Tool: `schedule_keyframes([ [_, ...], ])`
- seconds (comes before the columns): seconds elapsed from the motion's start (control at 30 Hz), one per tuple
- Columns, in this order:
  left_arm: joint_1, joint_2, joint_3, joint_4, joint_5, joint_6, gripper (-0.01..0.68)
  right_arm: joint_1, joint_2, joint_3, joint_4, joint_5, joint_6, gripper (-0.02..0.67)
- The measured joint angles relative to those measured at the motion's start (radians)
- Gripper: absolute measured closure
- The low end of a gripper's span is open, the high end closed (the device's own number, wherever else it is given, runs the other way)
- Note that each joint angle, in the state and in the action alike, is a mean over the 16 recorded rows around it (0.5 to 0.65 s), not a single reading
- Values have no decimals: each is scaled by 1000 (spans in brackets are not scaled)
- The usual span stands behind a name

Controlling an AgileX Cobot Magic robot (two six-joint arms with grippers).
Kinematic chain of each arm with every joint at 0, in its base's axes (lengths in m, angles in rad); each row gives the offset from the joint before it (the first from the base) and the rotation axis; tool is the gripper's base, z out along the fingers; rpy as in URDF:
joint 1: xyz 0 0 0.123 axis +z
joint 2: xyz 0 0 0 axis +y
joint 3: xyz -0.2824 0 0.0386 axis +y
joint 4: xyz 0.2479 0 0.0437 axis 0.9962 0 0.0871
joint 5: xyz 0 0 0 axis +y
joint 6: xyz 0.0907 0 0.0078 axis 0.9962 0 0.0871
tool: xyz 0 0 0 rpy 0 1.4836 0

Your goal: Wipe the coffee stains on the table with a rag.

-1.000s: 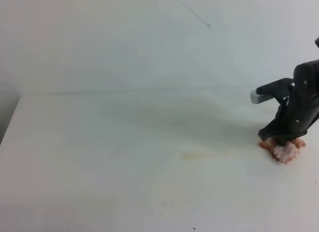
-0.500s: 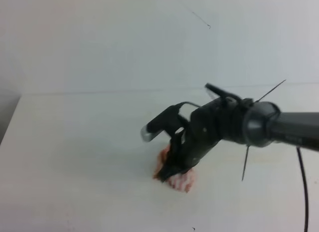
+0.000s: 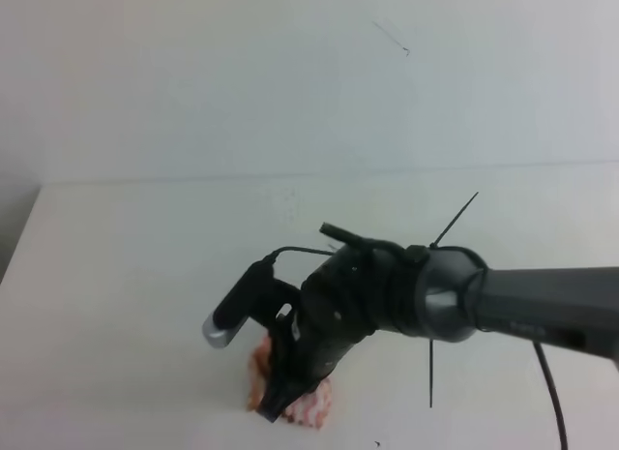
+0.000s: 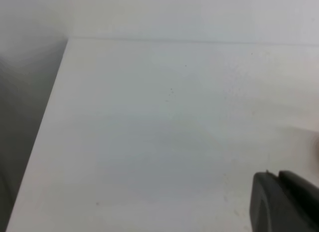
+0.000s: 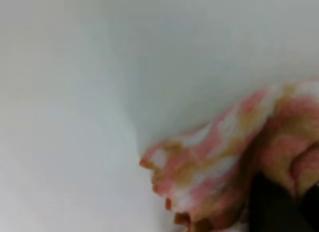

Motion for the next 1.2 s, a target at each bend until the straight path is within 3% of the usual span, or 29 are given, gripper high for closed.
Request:
schedule_keyframes([
  [0.17,0,0,0,0,0,0,673,-125,-42,96,-36,-65,39,623],
  [0.47,0,0,0,0,0,0,673,-444,-207,404,-71,-236,107,621],
  [0.67,0,0,0,0,0,0,673,-549,-318,549,-33,-278,90,622],
  [0.9,0,0,0,0,0,0,673,-470,-350,584,55,-297,39,620],
  [1.2,0,0,0,0,0,0,673,-161,-264,518,136,-363,-6,618],
])
